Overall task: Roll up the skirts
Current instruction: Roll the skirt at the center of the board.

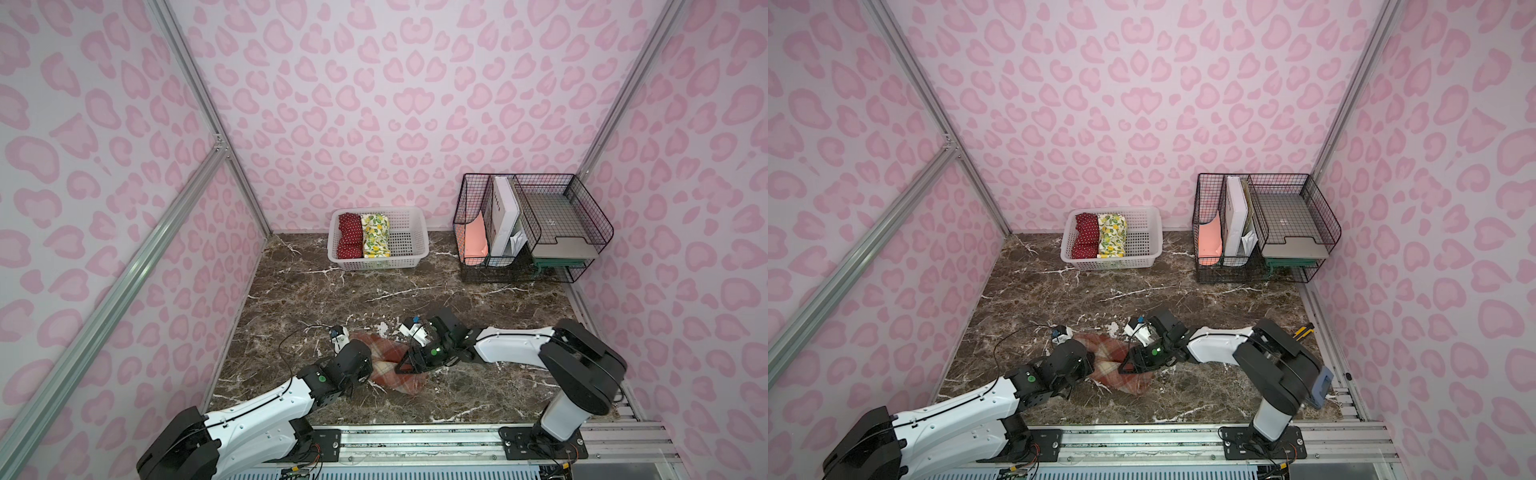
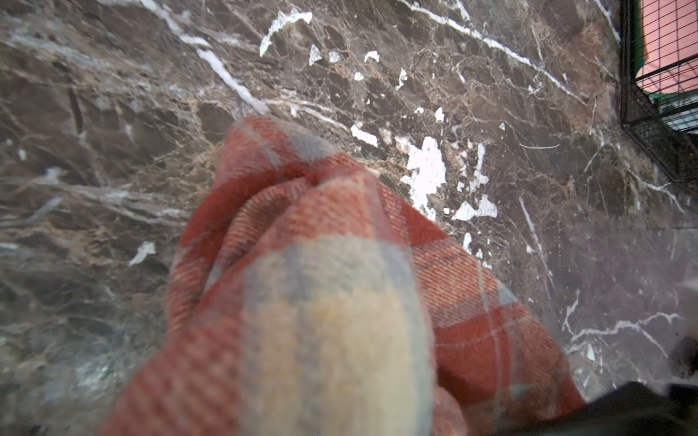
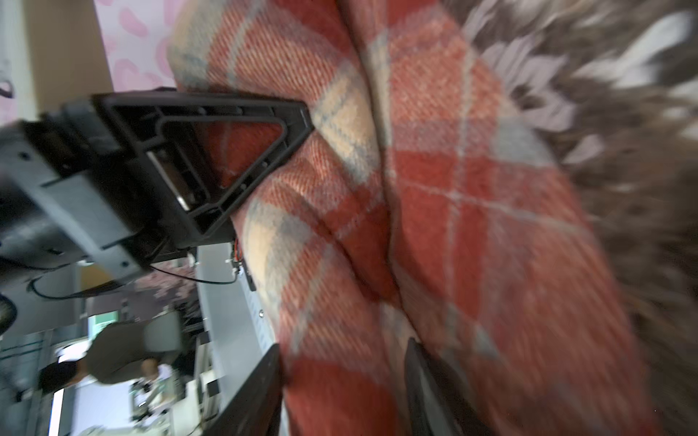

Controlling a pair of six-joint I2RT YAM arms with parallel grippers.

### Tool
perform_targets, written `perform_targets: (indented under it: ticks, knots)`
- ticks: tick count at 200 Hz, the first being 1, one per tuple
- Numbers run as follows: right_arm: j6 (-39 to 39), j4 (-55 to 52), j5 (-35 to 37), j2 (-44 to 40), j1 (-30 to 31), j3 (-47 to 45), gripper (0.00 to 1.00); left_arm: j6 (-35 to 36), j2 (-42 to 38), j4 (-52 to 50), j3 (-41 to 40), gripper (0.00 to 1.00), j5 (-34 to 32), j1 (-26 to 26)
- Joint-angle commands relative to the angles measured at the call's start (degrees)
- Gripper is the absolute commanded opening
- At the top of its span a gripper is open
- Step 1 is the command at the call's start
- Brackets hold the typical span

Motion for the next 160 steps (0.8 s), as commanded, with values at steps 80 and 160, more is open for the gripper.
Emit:
perform_targets:
  ticks: [80, 160]
  knots:
    - [-15.77, -13.08, 39.82, -10.06, 22.55, 8.85, 0.29, 6.61, 5.02, -3.50, 1.13, 0.00, 1.30, 0.14]
    - [-18.19, -6.70, 42.81, 1.35, 25.09, 5.92, 0.45, 7.96, 5.56, -2.48, 1.67, 0.00, 2.52, 0.50]
